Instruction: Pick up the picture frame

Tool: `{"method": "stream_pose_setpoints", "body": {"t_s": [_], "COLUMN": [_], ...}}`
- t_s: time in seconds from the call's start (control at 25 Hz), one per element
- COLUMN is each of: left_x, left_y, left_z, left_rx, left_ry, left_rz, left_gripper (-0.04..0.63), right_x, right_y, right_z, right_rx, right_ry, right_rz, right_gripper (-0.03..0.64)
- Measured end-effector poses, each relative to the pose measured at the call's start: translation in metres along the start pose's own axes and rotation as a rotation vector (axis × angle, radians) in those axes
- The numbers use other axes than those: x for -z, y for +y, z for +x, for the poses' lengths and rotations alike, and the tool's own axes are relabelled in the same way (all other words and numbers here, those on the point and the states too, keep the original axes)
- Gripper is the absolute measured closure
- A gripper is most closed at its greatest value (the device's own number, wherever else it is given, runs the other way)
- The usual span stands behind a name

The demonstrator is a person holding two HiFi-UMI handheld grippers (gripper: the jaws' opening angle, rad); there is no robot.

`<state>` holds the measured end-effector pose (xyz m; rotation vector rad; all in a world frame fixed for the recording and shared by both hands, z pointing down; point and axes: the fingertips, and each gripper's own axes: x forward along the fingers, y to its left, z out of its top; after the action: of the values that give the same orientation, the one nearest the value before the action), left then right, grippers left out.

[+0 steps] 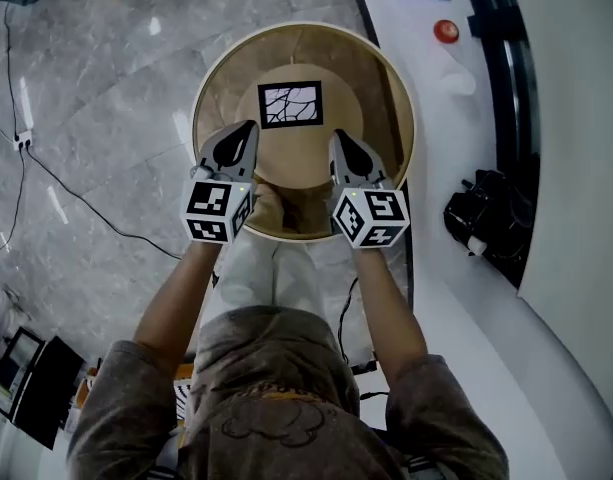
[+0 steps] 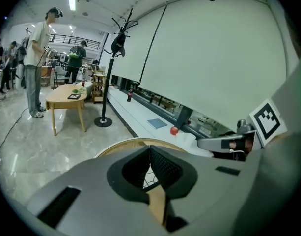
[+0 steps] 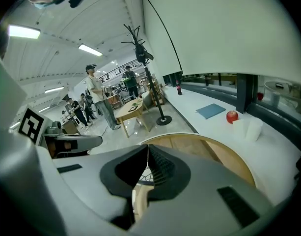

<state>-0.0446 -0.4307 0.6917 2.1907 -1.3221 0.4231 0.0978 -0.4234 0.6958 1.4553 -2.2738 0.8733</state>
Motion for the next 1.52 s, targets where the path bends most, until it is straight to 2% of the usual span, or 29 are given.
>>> {"method": "stream_pose_setpoints", "body": {"t_s": [0.24, 0.44, 0.8, 0.84, 0.92, 0.96, 1.04, 1.24, 1.52], "left_x": [0.034, 0.06, 0.093, 0.095, 0.097, 0.098, 0.1, 0.11, 0.131], "left_y": [0.028, 0.042, 0.058, 0.059, 0.062, 0.063, 0.065, 0.066, 0.071], "left_z": [0.046, 0.077, 0.098, 0.1, 0.104, 0.107, 0.111, 0.126, 0.137], "left_rx": [-0.021, -0.027, -0.04, -0.038, -0.036, -0.037, -0.036, -0.024, -0.024], "left_ry": [0.018, 0.025, 0.068, 0.072, 0.079, 0.084, 0.094, 0.125, 0.179], "left_rz": [-0.052, -0.066, -0.103, -0.108, -0.116, -0.118, -0.121, -0.126, -0.181], "left_gripper": [0.575, 0.575, 0.572, 0.569, 0.504, 0.451, 0.416, 0.414, 0.414], "right_x": [0.038, 0.06, 0.082, 0.084, 0.088, 0.09, 0.097, 0.112, 0.121], "right_y": [-0.025, -0.042, -0.059, -0.06, -0.062, -0.062, -0.064, -0.072, -0.078], "right_z": [0.049, 0.075, 0.103, 0.105, 0.11, 0.112, 0.117, 0.13, 0.142], "right_rx": [0.015, 0.029, 0.03, 0.029, 0.019, 0.013, 0.008, 0.012, 0.033], "right_ry": [0.044, 0.061, 0.08, 0.084, 0.093, 0.098, 0.113, 0.154, 0.176], "right_rz": [0.016, 0.024, 0.026, 0.03, 0.04, 0.044, 0.05, 0.064, 0.088], "right_gripper": [0.597, 0.597, 0.593, 0.578, 0.459, 0.434, 0.399, 0.393, 0.393]}}
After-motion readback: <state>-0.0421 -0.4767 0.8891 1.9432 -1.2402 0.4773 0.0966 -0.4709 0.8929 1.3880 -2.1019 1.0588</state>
